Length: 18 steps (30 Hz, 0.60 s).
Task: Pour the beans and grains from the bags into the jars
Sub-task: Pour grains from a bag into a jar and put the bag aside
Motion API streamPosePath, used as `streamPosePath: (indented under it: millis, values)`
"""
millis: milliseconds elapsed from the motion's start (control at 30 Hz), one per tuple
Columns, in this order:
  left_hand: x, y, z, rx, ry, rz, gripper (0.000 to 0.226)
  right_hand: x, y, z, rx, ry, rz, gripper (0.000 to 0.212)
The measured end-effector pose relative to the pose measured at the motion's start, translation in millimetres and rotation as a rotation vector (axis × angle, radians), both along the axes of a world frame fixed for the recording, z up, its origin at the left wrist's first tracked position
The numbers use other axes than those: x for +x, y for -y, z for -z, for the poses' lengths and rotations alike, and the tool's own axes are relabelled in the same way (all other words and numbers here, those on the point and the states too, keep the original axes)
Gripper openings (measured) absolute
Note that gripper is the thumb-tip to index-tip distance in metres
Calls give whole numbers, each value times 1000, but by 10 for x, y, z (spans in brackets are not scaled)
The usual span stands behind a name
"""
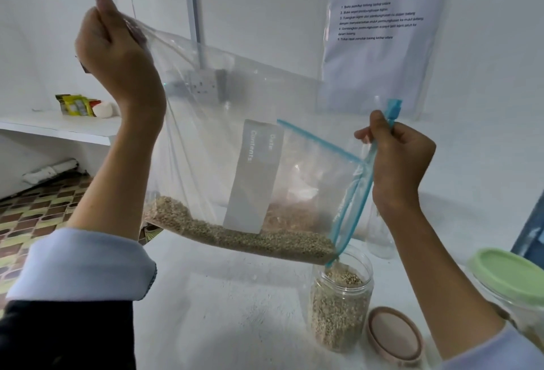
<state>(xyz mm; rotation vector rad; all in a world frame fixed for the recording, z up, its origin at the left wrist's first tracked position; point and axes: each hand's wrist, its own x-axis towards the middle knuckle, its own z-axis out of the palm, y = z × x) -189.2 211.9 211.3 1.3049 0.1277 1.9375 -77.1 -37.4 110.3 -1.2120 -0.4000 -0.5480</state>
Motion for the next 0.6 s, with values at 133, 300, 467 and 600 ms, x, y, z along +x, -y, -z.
streamPosePath:
  millis: [133, 300, 467, 600]
  values:
    - [-25, -40, 22, 69, 123, 39, 37, 38, 9, 8, -50, -9, -9, 31]
    - [19, -36, 68, 95, 172, 83, 43, 53, -25, 6, -59, -16, 7, 30]
    - [54, -28, 88, 102, 176, 81, 43, 47, -16, 15, -52, -18, 10, 28]
    - [59, -15, 90, 82, 156, 96, 44, 60, 12, 16, -20, -20, 28, 27]
